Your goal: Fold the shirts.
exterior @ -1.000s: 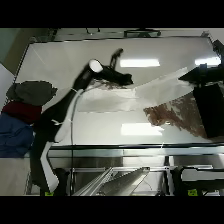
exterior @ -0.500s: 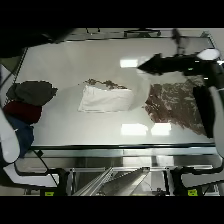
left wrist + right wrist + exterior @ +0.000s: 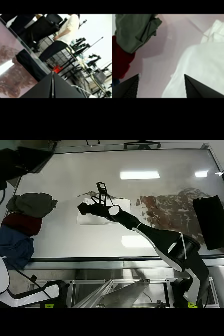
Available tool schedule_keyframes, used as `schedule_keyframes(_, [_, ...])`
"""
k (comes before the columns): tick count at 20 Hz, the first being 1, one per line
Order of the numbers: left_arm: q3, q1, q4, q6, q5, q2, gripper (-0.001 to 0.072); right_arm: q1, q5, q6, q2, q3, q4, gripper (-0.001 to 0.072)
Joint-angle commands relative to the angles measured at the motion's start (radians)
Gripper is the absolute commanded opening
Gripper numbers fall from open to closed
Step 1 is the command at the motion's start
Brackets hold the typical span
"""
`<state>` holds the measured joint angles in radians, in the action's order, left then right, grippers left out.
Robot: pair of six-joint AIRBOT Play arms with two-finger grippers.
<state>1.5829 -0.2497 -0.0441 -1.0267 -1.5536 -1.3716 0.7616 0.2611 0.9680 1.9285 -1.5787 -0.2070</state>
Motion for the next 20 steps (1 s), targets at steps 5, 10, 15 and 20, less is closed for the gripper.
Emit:
schedule_keyframes(5, [-0.09, -0.004, -0.037, 0.013, -0.049, 0.008, 0.002, -0.265, 0.439, 0.053, -0.183, -0.002, -0.211, 0.0561])
schedule_keyframes(10, [-0.09, -0.004, -0.037, 0.013, -0.081, 0.01, 0.002, -0.563, 0.834, 0.37, -0.253, -0.001, -0.531, 0.0591])
schedule_keyframes(15, [-0.09, -0.004, -0.037, 0.017, -0.077, 0.01, 0.002, -0.618, 0.906, 0.424, -0.108, -0.001, -0.594, 0.0624])
schedule_keyframes(20, [-0.09, -0.004, -0.036, 0.017, -0.083, 0.01, 0.002, -0.588, 0.903, 0.415, 0.041, -0.001, -0.542, 0.0624])
